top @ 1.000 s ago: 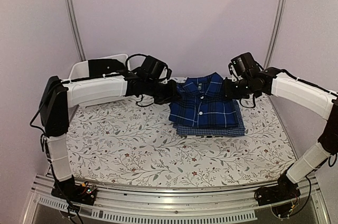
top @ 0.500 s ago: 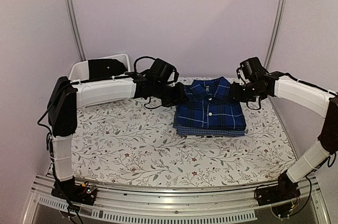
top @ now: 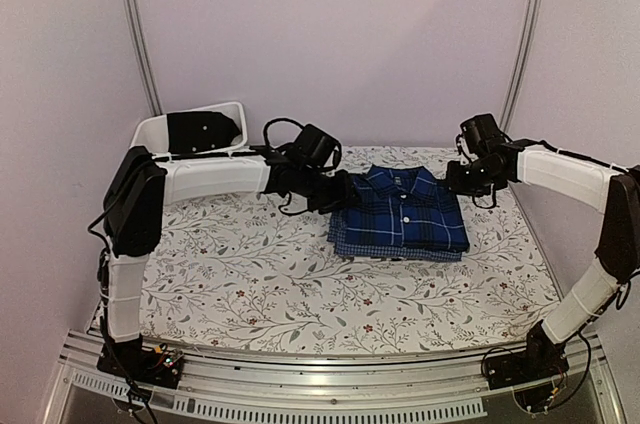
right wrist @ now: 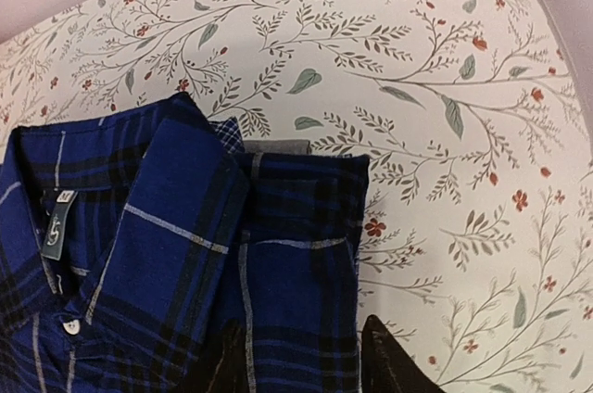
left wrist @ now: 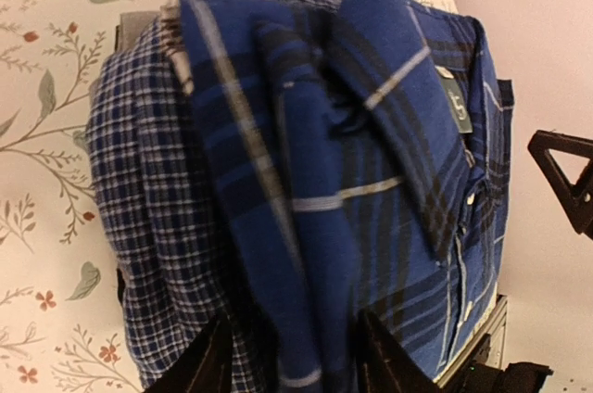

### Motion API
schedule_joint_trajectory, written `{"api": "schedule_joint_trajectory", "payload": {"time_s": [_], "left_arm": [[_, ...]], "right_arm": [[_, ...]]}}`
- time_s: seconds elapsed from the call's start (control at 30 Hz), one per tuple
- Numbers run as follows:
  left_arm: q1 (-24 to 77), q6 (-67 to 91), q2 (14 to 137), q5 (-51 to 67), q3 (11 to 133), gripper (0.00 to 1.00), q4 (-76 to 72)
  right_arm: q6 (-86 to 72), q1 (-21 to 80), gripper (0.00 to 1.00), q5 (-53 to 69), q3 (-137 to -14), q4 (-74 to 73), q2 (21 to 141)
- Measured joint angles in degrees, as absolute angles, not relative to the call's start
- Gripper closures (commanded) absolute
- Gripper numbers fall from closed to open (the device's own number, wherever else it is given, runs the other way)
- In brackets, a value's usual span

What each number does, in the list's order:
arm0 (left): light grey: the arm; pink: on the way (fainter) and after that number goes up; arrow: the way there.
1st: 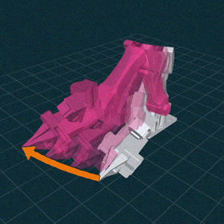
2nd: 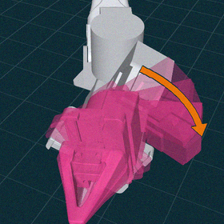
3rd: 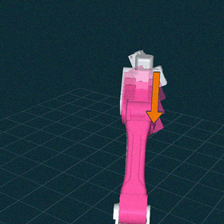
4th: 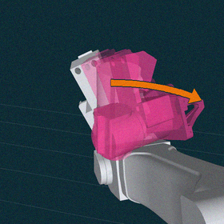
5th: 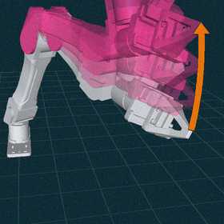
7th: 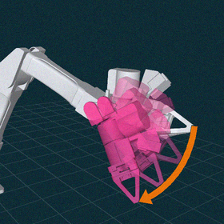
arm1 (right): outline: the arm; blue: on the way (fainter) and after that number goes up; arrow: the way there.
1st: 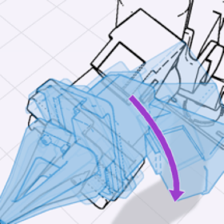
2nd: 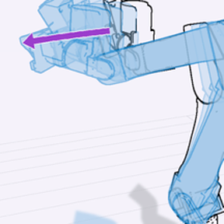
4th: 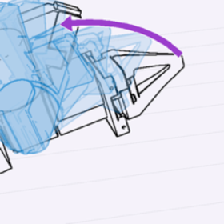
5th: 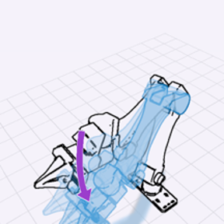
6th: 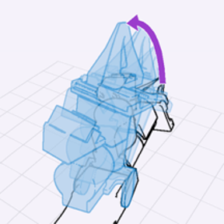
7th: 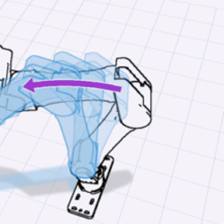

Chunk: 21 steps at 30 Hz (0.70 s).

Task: Fold and stack the long sleeve shirts
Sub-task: Place the square-folded shirt on the square-folded shirt, then smooth out the square-folded shirt.

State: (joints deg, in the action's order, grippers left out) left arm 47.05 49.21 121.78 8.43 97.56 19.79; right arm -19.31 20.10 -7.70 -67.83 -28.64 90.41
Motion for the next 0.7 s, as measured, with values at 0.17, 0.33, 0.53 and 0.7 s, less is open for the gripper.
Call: {"api": "schedule_joint_trajectory", "payload": {"time_s": [0.17, 0.33, 0.53, 0.7], "left_arm": [[46.3, 47.9, 121.1, 7.0, 96.6, 0.53, 20.2], [45.3, 46.5, 118.9, 6.8, 94.7, 0.58, 20.3], [45.1, 45.4, 117.7, 7.5, 94.2, 0.64, 19.7], [45.1, 45.0, 117.7, 8.5, 93.3, 0.65, 19.2]], "right_arm": [[-18.5, 19.4, 0.44, -9.8, -67.9, -28.9, 90.3], [-18.6, 20.0, 0.50, -9.7, -67.9, -29.6, 88.4], [-19.4, 22.1, 0.49, -9.2, -67.8, -28.8, 85.7], [-19.4, 21.6, 0.51, -7.3, -66.8, -26.5, 86.7]]}}
